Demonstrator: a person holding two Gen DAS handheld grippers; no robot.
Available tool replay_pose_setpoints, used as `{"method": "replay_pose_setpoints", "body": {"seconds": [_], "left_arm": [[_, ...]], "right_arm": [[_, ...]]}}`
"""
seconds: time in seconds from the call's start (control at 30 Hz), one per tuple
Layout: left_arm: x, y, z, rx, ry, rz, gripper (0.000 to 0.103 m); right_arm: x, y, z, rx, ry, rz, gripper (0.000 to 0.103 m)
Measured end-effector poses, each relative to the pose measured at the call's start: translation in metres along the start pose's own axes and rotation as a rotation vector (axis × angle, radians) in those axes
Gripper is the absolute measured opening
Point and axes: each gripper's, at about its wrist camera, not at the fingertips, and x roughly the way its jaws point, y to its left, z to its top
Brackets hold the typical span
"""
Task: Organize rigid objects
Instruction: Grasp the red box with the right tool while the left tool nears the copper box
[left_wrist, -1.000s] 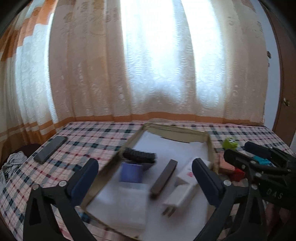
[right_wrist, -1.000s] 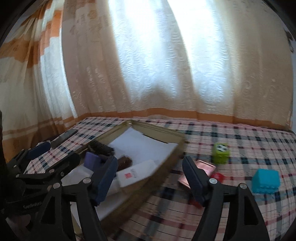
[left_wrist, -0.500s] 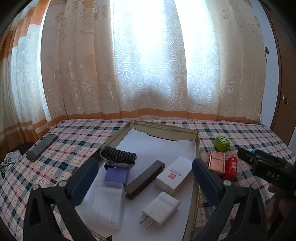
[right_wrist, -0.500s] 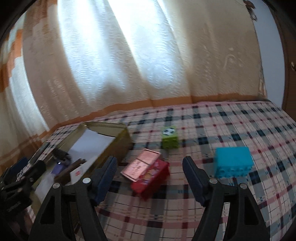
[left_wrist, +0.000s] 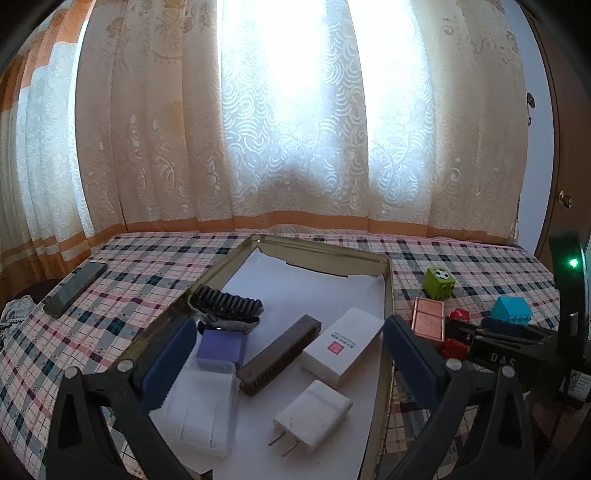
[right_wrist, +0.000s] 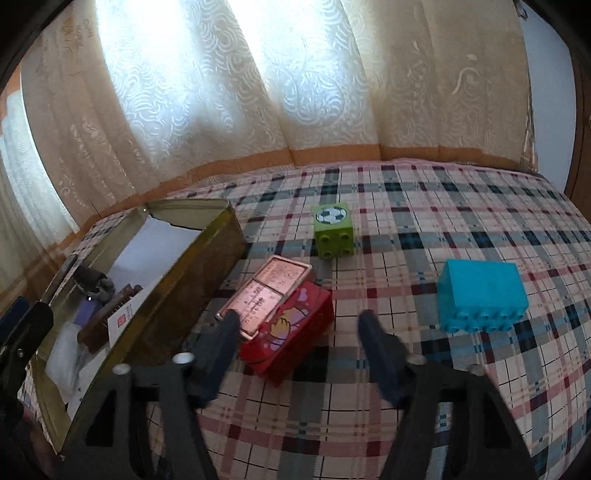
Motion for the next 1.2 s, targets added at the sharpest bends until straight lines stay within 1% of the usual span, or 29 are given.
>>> {"method": "replay_pose_setpoints", "body": {"seconds": [0.17,0.23,0.3,0.43,0.53,0.57,0.67,0.73,0.8,0.87,0.93,1.03,1.2], "left_arm": [[0.000,-0.003,-0.001,0.004,0.002,-0.007,0.103],[0.000,-0.004,-0.001,0.007,0.003,-0.009,0.103],[0.002,-0.005,-0.001,0.006,0.007,-0.010,0.103],[0.006,-0.012,0.001,0.016,0.016,-0.024,0.103],[0.008,-0.018,0.004,0.034,0.018,-0.019,0.103],[0.008,-0.019,0.005,0.035,0.021,-0.020,0.103],[0.008,-0.022,0.008,0.028,0.026,-0.026,0.103],[0.007,-0.025,0.009,0.024,0.029,-0.043,0.103],[0.007,-0.028,0.009,0.027,0.030,-0.049,0.103],[0.007,-0.035,0.010,0.040,0.028,-0.062,0.103],[0.007,-0.044,0.011,0.056,0.027,-0.071,0.103],[0.007,-0.062,0.012,0.093,0.023,-0.106,0.102],[0.014,-0.105,0.010,0.165,0.051,-0.227,0.102]], "right_arm": [[0.005,0.002,0.001,-0.011,0.024,-0.006,0.060],[0.004,0.001,0.000,-0.006,0.019,-0.005,0.060],[0.004,-0.001,0.001,0.011,0.017,0.020,0.060],[0.012,-0.001,0.002,0.012,0.045,0.017,0.059],[0.012,-0.003,0.003,0.006,0.045,-0.006,0.043],[0.012,-0.005,0.003,0.008,0.048,-0.007,0.041],[0.018,-0.005,0.003,0.003,0.078,-0.001,0.041],[0.022,-0.004,0.003,-0.009,0.098,0.002,0.039],[0.021,-0.005,0.003,-0.018,0.098,0.005,0.038],[0.016,-0.006,0.002,-0.030,0.081,0.001,0.038],[0.007,-0.011,0.003,-0.034,0.045,-0.030,0.038],[-0.008,-0.027,0.002,-0.016,-0.008,-0.076,0.038],[-0.027,-0.060,0.000,0.045,-0.058,-0.115,0.038]]}}
